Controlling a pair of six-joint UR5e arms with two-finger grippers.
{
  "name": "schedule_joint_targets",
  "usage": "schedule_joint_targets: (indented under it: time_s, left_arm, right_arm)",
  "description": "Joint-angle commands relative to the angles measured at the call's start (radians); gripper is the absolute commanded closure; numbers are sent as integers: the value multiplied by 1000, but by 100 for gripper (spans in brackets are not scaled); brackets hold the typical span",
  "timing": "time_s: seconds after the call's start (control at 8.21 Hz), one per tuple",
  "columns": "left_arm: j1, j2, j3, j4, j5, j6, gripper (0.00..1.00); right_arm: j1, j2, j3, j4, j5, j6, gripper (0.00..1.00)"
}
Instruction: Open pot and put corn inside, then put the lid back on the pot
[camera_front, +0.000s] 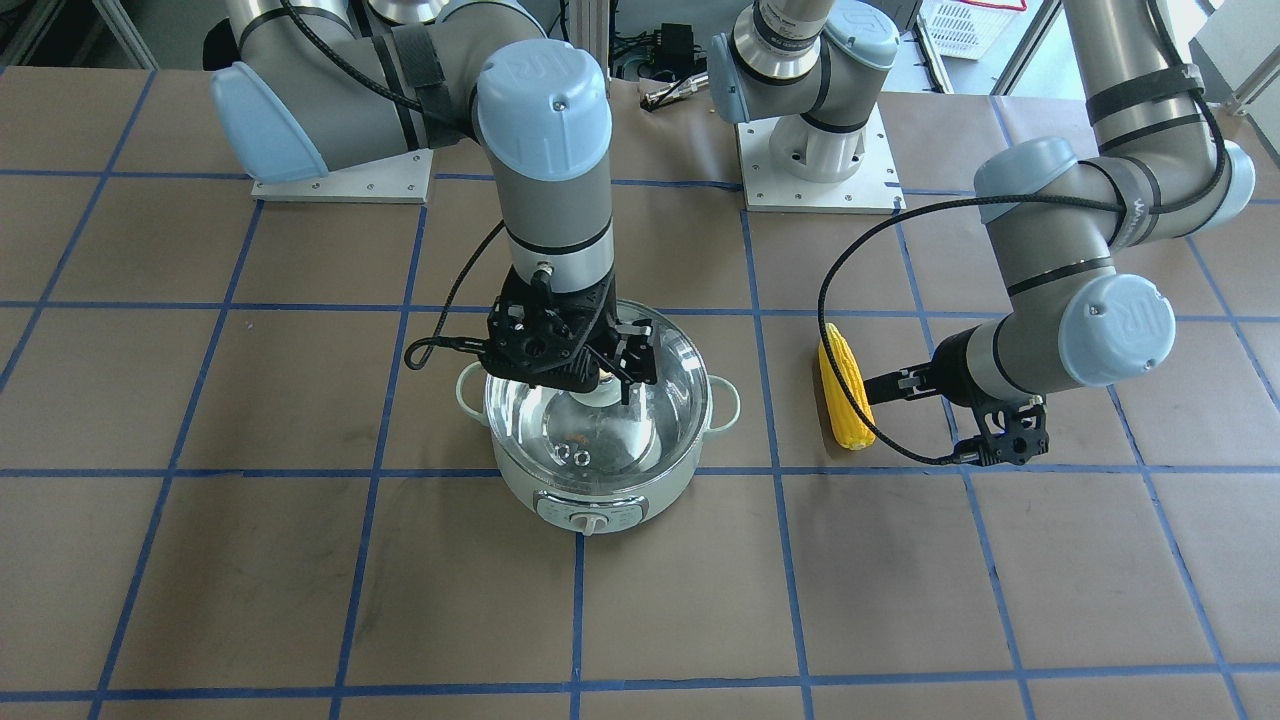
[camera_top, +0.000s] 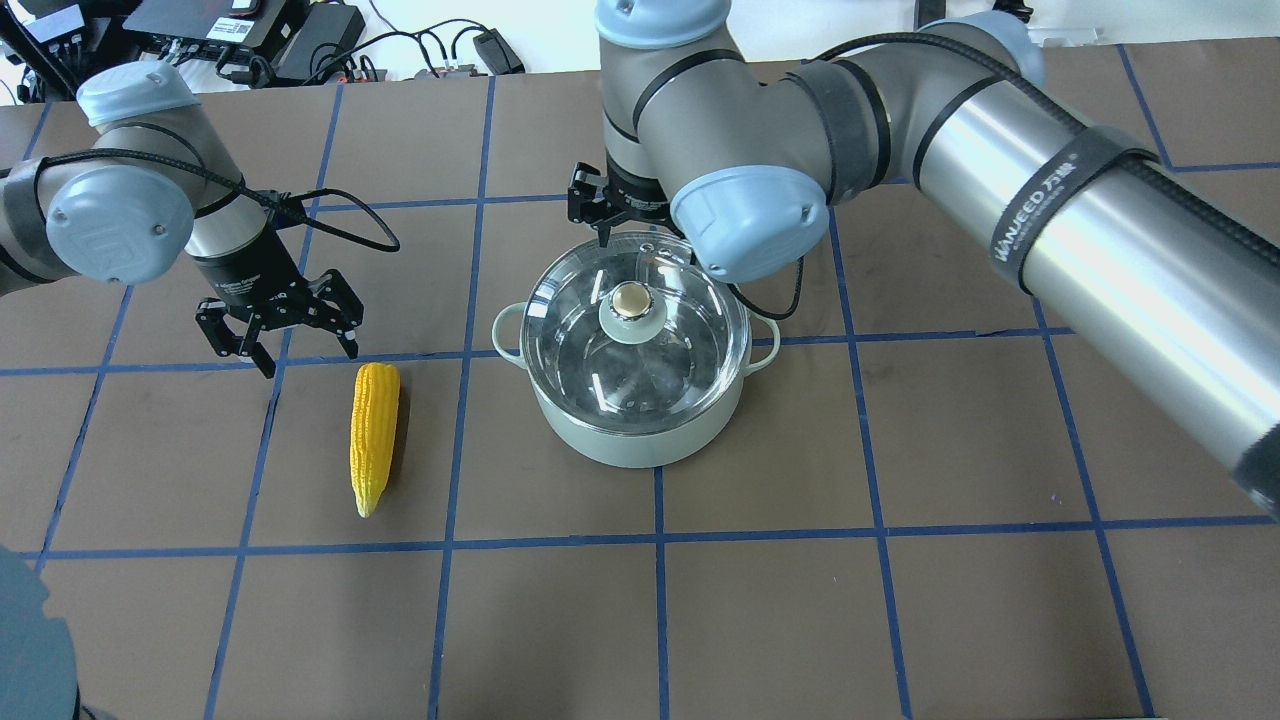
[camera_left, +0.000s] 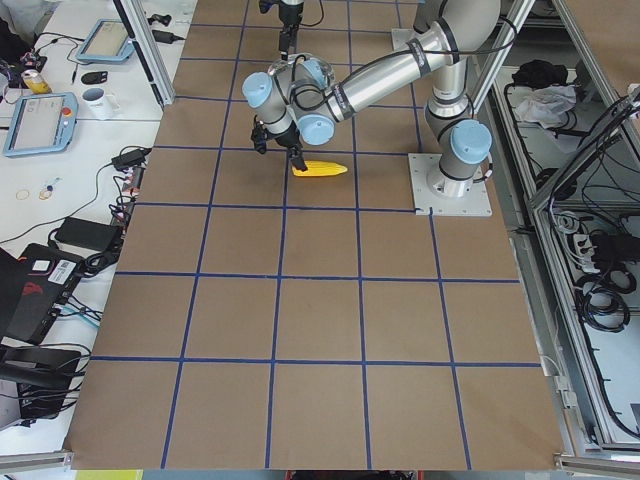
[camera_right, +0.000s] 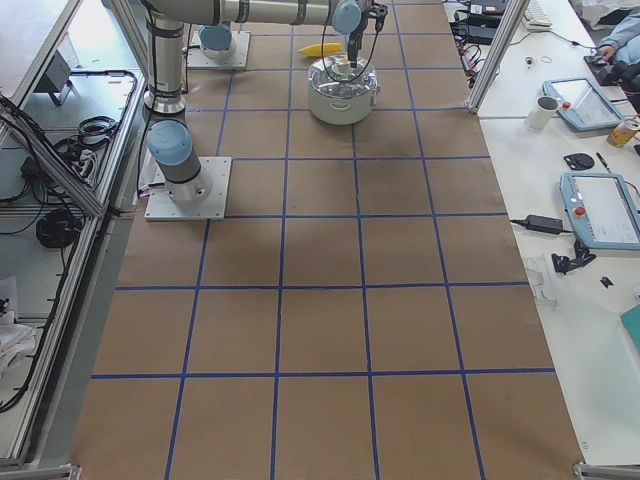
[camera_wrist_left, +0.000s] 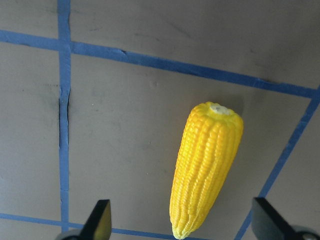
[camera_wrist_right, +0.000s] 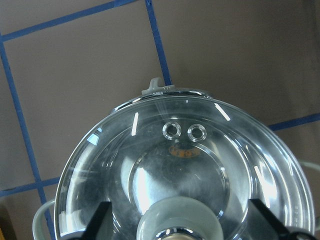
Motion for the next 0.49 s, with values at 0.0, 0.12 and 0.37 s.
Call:
schedule_joint_targets:
  time_s: [0.0,0.12,0.37]
  left_arm:
    - [-2,-46,0,26,-2,2,0]
    - [-4,-52,-2,26,-2,2,0]
    - [-5,-72,-17,26,-40,2,0]
  right_arm:
    - [34,30,11,-6,0,32,18]
    - [37,35,12,-3,0,30,19]
    - [35,38,15,29,-7,26,36]
